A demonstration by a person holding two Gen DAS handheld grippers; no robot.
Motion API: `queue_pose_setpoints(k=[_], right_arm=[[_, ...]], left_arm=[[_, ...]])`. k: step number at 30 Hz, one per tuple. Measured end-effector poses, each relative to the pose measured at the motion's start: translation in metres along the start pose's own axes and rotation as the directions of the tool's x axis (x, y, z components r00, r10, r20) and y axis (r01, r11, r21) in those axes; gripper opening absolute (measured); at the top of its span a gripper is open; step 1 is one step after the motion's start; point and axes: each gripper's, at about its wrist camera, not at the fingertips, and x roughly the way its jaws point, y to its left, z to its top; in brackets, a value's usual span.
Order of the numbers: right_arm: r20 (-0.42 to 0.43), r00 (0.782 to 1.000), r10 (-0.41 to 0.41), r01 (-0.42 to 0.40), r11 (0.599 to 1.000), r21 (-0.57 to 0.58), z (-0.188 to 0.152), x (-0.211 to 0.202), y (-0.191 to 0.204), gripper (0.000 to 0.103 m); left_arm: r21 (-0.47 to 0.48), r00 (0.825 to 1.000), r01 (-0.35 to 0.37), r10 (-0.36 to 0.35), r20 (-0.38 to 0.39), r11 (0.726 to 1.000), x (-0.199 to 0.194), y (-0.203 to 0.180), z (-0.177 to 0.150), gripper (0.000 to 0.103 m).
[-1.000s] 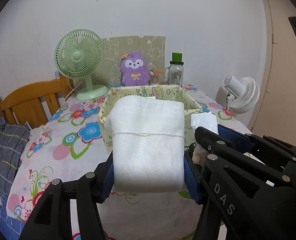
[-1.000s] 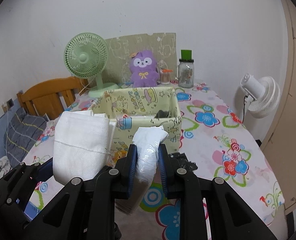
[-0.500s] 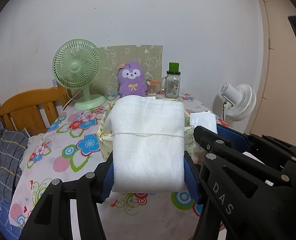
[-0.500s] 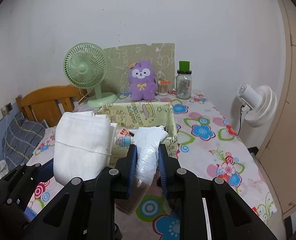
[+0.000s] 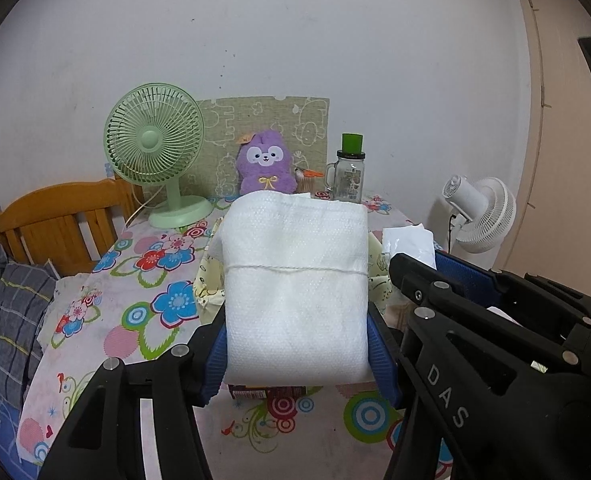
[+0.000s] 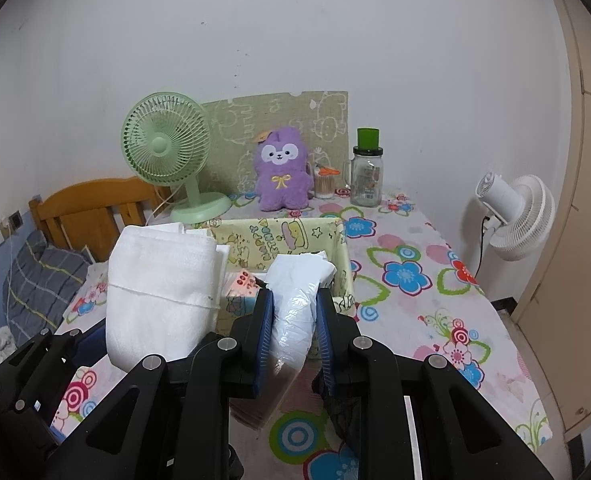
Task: Organize soft objects
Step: 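Carry the white cloth with the left tool while the right tool carries the white packet over the box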
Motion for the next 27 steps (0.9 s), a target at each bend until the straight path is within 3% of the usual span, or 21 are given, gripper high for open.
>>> queue_pose_setpoints(k=[27], right_arm=[[0.015, 0.999, 0.033, -0.034, 0.999, 0.017, 0.032, 0.05, 0.005, 0.024]], left_arm=[[-0.017, 0.998, -0.062, 0.062, -0.001, 0.998, 0.044, 0.021, 0.03, 0.062]])
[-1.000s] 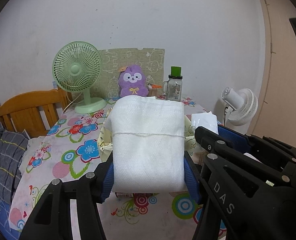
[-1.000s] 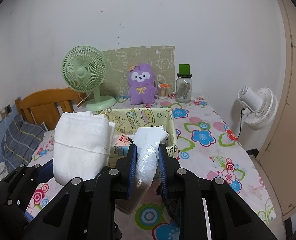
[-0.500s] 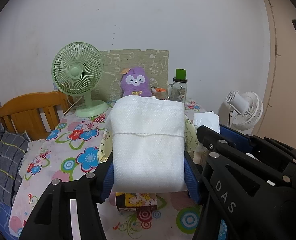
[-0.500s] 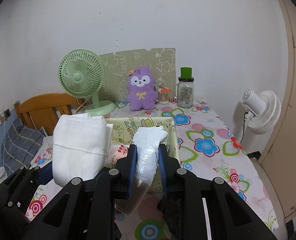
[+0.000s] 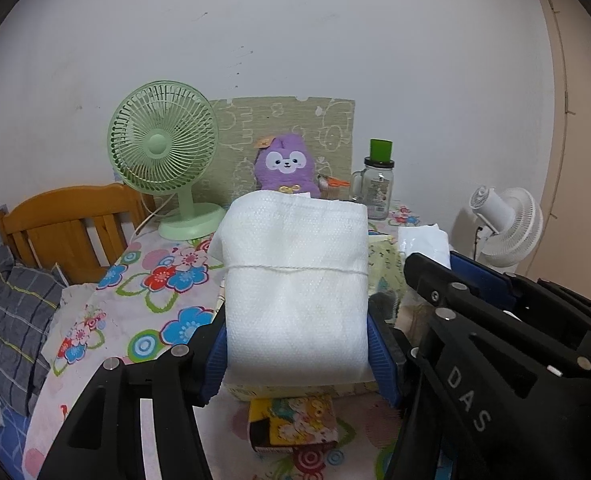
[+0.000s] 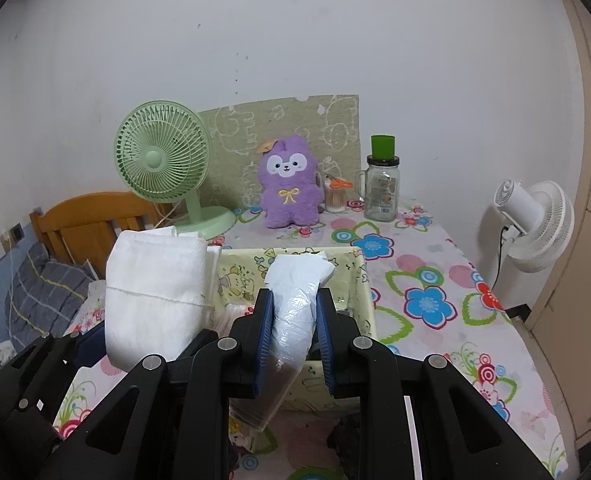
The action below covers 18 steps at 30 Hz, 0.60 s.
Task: Organize soft objects
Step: 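Carry the white cloth with the left tool while the right tool carries the white packet over the box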
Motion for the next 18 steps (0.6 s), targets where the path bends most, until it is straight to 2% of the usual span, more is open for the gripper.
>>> queue_pose_setpoints(k=[18], right_arm=[[0.008, 0.999, 0.033, -0.033, 0.999, 0.0, 0.015, 0.028, 0.004, 0.024]], left_arm=[[0.003, 0.999, -0.032, 0.032, -0.011, 0.999, 0.032, 0.009, 0.017, 0.062]])
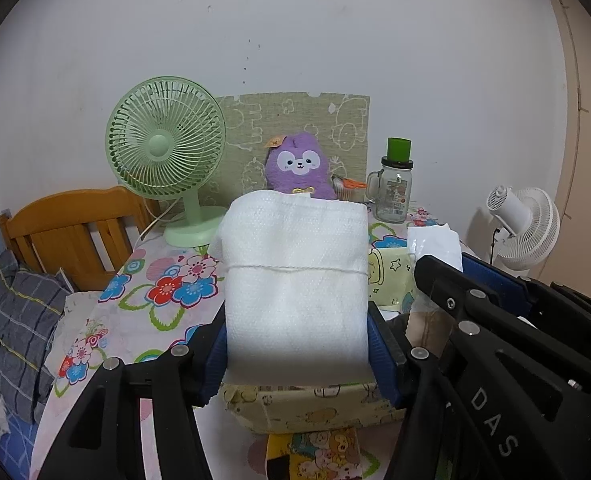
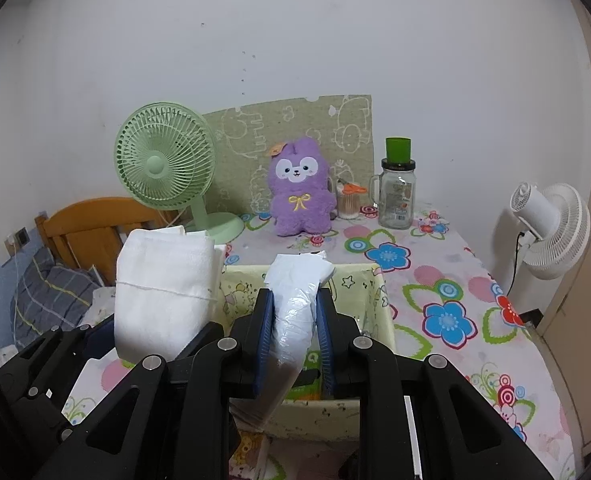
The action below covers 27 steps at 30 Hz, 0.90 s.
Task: Organize soft objects
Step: 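Carry the white cloth with the left tool while the right tool carries the white packet over the box, then open the left tool to drop the white cloth while the right tool drops the white packet into the box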
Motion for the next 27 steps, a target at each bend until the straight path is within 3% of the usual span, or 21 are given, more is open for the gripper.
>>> queue_pose_setpoints(k=[16, 23, 27], right_arm=[[-0.027, 0.999, -0.019, 0.02, 0.999, 0.035, 0.014, 0.04, -0.013, 0.024], [-0.056, 0.998, -0.015, 0.018, 0.999, 0.049, 0.01, 0.055, -0.019, 0.024], [-0.067, 0.998, -0.006, 0.009, 0.999, 0.049, 0.01, 0.062, -0.019, 0.024]], left_arm=[[-0.013, 0.998, -0.012, 0.011, -0.064, 1.0, 0.043, 0.005, 0.006, 0.067], [-0.015, 0.996, -0.008, 0.006, -0.088, 1.0, 0.054, 0.006, 0.005, 0.091], [0.01, 0.996, -0.004, 0.005, -0.093, 1.0, 0.056, 0.002, 0.003, 0.093]])
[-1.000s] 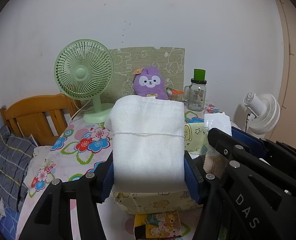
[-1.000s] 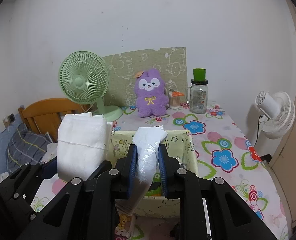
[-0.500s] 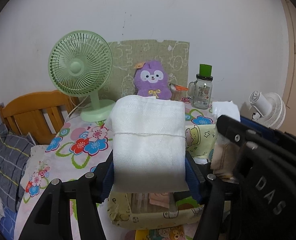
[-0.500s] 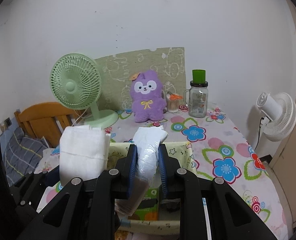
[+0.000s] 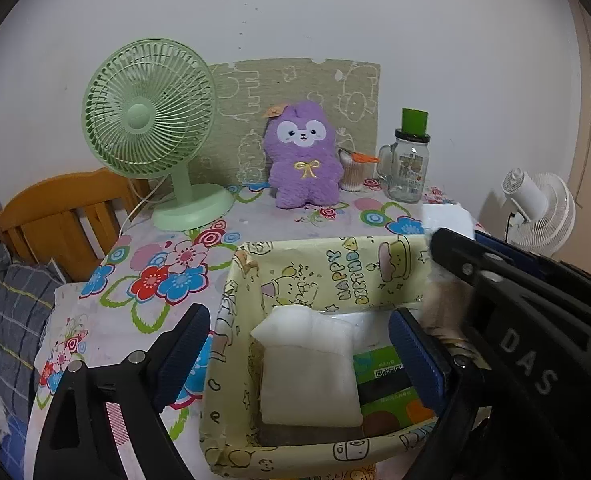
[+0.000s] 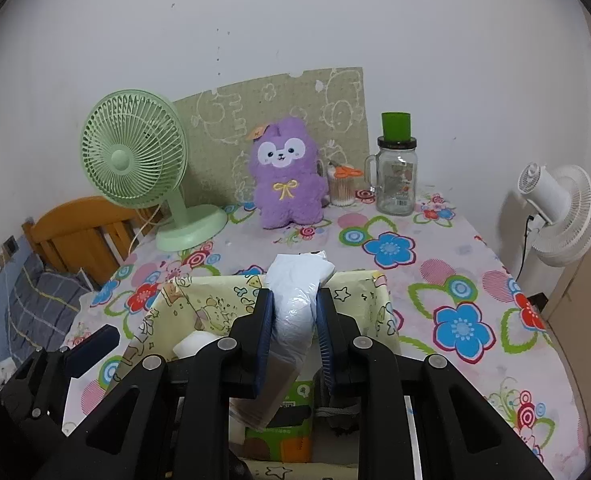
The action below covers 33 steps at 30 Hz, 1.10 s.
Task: Organize soft objects
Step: 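Open the left tool to drop the white cloth while the right tool drops the white packet into the box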
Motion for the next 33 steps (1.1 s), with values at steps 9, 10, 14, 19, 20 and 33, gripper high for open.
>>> queue_pose_setpoints(k=[9, 10, 14, 19, 20, 33], right_arm=[[-0.052, 0.999, 0.012, -0.014, 0.999, -0.051, -0.004, 0.014, 0.009, 0.032], [-0.06, 0.998, 0.015, -0.018, 0.998, -0.055, -0.004, 0.015, 0.009, 0.042], [-0.053, 0.998, 0.017, -0.019, 0.999, -0.039, -0.008, 0.011, 0.009, 0.072], [-0.055, 0.998, -0.004, 0.001, 0.998, -0.058, -0.009, 0.005, 0.01, 0.073], [-0.054, 0.998, -0.006, 0.003, 0.998, -0.058, -0.01, 0.004, 0.01, 0.073], [-0.014, 1.0, -0.013, 0.012, 0.997, -0.075, -0.014, -0.037, 0.011, 0.082]], left_arm=[[0.01, 1.0, -0.006, 0.006, -0.017, 1.0, 0.003, -0.001, -0.003, 0.094], [0.009, 1.0, -0.005, 0.005, -0.017, 1.0, 0.003, -0.001, -0.004, 0.094], [0.011, 1.0, -0.004, 0.004, -0.014, 1.0, 0.001, 0.0, -0.005, 0.094], [0.008, 1.0, -0.002, 0.002, -0.008, 1.0, -0.005, 0.0, -0.005, 0.094], [0.009, 1.0, -0.001, 0.001, -0.005, 1.0, -0.007, -0.001, -0.005, 0.095], [0.016, 0.999, 0.014, -0.014, 0.036, 1.0, -0.041, -0.008, -0.008, 0.096]])
